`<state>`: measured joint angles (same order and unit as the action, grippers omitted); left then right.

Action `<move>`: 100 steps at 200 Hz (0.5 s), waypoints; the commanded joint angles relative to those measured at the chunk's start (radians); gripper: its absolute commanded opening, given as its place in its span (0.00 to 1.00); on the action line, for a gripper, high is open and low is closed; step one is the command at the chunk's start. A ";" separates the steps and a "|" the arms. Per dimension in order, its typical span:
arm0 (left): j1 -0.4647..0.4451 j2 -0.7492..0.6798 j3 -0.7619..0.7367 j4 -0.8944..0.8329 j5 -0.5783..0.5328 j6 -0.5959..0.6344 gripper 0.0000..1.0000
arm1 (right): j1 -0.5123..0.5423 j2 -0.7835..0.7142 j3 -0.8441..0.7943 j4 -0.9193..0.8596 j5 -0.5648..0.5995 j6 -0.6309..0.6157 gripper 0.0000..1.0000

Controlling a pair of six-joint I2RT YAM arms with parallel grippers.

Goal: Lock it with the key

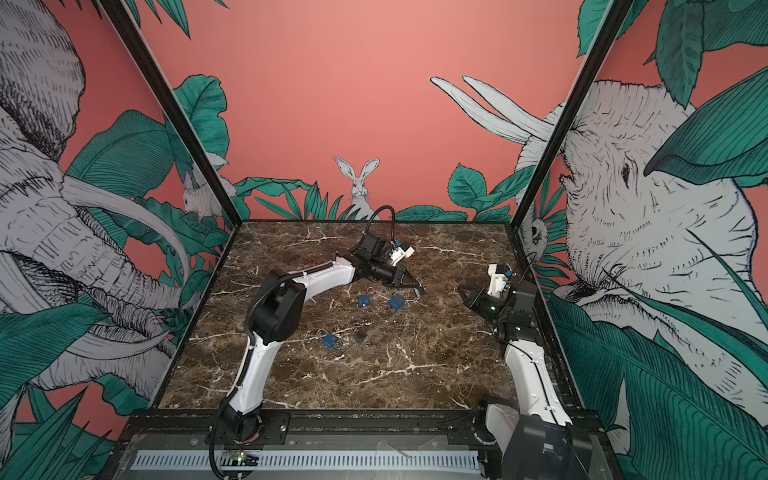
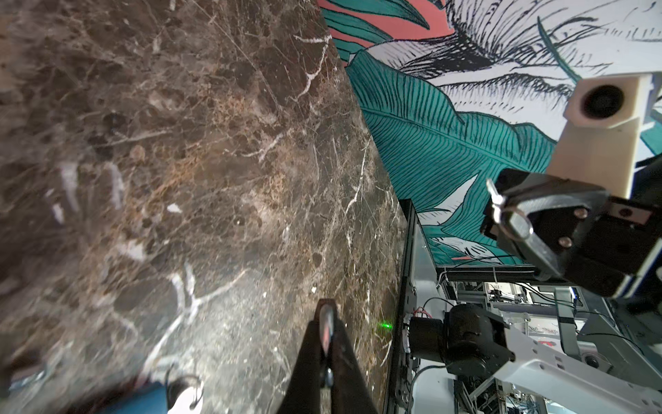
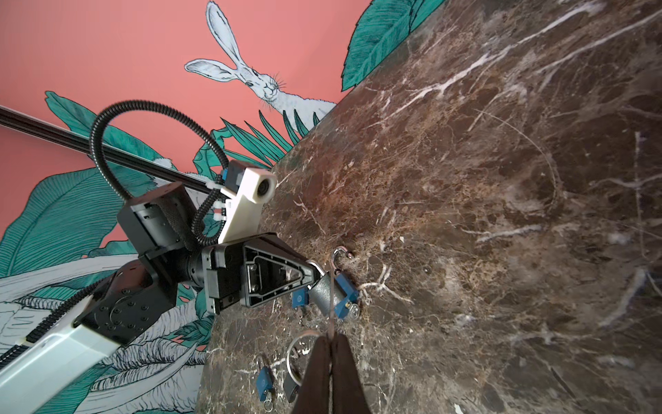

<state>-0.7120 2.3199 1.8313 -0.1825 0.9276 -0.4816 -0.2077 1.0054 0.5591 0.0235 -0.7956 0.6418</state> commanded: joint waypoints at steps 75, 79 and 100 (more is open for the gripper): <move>-0.074 0.352 0.473 -0.181 0.100 -0.110 0.00 | -0.004 0.044 -0.011 0.022 0.043 -0.050 0.00; -0.075 0.359 0.476 -0.181 0.099 -0.114 0.00 | -0.004 0.045 -0.012 0.024 0.043 -0.050 0.00; -0.076 0.373 0.473 -0.194 0.083 -0.117 0.00 | -0.005 0.052 -0.022 0.034 0.047 -0.051 0.00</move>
<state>-0.7849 2.6987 2.2776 -0.3344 0.9943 -0.5671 -0.2077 1.0500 0.5556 0.0246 -0.7597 0.6121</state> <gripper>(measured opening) 0.082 0.047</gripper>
